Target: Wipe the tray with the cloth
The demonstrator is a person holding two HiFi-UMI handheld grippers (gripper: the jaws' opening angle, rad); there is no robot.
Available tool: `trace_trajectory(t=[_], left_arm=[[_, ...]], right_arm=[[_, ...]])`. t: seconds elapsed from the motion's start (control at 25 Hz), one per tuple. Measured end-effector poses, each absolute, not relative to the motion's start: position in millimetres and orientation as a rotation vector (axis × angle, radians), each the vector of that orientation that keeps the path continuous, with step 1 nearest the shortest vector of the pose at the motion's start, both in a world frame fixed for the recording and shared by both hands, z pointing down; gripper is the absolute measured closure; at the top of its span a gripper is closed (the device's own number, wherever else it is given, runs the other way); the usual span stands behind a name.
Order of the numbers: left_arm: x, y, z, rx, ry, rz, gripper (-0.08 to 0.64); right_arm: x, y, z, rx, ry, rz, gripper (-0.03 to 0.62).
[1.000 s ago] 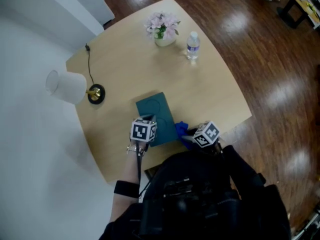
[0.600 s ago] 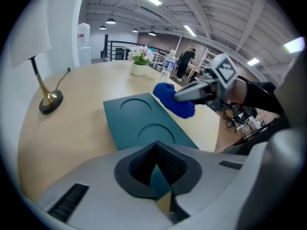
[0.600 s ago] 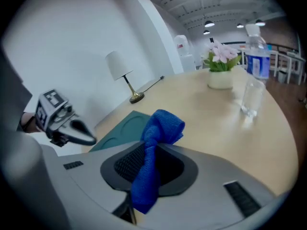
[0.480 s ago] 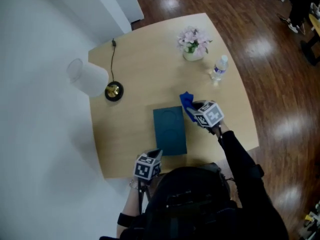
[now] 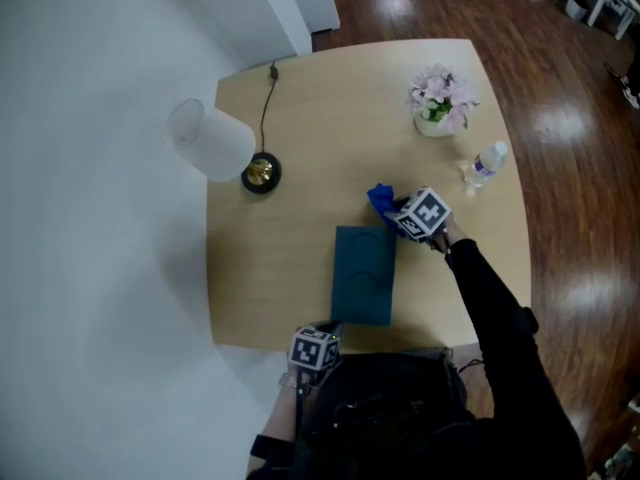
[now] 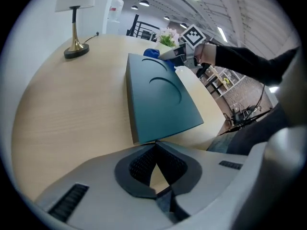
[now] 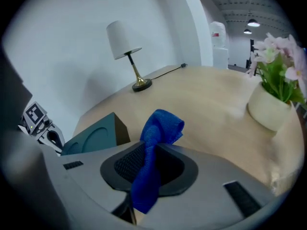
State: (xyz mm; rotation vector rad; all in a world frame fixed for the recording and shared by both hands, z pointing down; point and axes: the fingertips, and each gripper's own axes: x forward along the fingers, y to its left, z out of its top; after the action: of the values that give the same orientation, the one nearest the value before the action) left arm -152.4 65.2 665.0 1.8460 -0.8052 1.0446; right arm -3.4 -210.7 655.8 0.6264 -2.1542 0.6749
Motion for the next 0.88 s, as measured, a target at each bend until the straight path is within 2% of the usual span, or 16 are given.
trace_trajectory(t=[0.32, 0.52, 0.88], left_arm=[[-161, 58, 668, 1.825, -0.838, 1.055, 0.558], [-190, 34, 667, 1.816, -0.937, 1.098, 0.558], [-222, -67, 660, 1.906, -1.053, 1.128, 0.558]], right_arm=[[-3, -192, 658, 0.616, -2.181, 0.785, 0.512], [16, -167, 659, 0.638, -2.145, 0.796, 0.512], [52, -48, 660, 0.812, -2.099, 0.96, 0.512]])
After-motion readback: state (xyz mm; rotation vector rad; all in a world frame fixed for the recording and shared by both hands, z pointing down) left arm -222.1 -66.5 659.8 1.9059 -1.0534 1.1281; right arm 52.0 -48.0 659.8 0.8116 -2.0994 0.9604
